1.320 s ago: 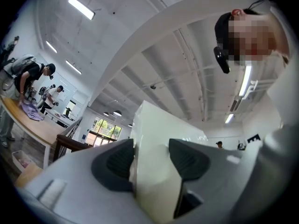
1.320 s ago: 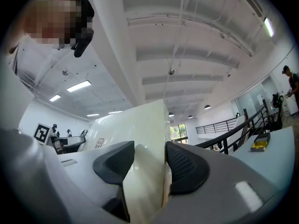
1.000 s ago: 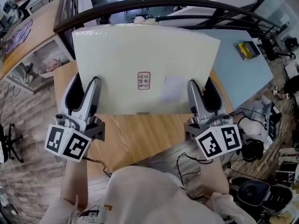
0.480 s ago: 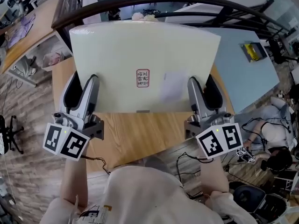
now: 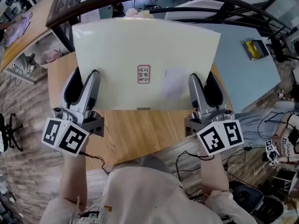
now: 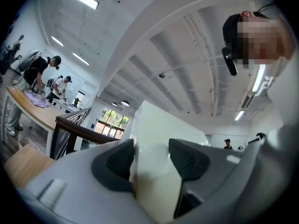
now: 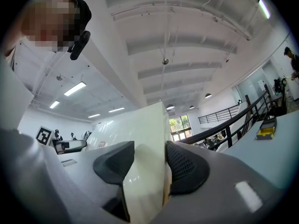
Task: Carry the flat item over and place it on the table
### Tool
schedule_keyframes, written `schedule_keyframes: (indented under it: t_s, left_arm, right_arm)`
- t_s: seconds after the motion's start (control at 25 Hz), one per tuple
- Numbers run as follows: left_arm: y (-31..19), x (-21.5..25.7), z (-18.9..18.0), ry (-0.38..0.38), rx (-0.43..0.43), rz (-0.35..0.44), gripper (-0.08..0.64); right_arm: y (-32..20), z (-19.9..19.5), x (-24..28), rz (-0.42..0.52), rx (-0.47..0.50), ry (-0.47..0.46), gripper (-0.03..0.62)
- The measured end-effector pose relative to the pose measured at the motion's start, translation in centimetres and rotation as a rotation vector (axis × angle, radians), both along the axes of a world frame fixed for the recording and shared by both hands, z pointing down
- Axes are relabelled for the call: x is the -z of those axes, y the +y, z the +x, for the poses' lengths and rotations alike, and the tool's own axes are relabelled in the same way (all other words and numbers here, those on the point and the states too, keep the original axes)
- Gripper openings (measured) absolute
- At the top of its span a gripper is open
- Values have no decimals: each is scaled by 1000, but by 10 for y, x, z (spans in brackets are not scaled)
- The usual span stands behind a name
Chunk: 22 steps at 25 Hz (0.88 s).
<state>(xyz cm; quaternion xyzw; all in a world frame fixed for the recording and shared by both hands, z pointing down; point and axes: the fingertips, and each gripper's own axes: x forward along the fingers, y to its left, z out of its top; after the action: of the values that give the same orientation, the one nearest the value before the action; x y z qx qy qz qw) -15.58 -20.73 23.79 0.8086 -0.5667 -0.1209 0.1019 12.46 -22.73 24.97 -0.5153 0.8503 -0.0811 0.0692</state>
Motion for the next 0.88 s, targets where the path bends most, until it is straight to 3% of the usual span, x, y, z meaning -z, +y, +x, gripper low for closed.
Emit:
schedule_keyframes:
  t_s: [0.68, 0.88]
  left_arm:
    - [-89, -111, 20, 54, -31, -193, 224]
    - [-114, -172, 24, 107, -42, -314, 224]
  right_arm:
    - [-82, 23, -104, -170, -14, -2, 210]
    - [-105, 27, -153, -247, -15, 35, 210]
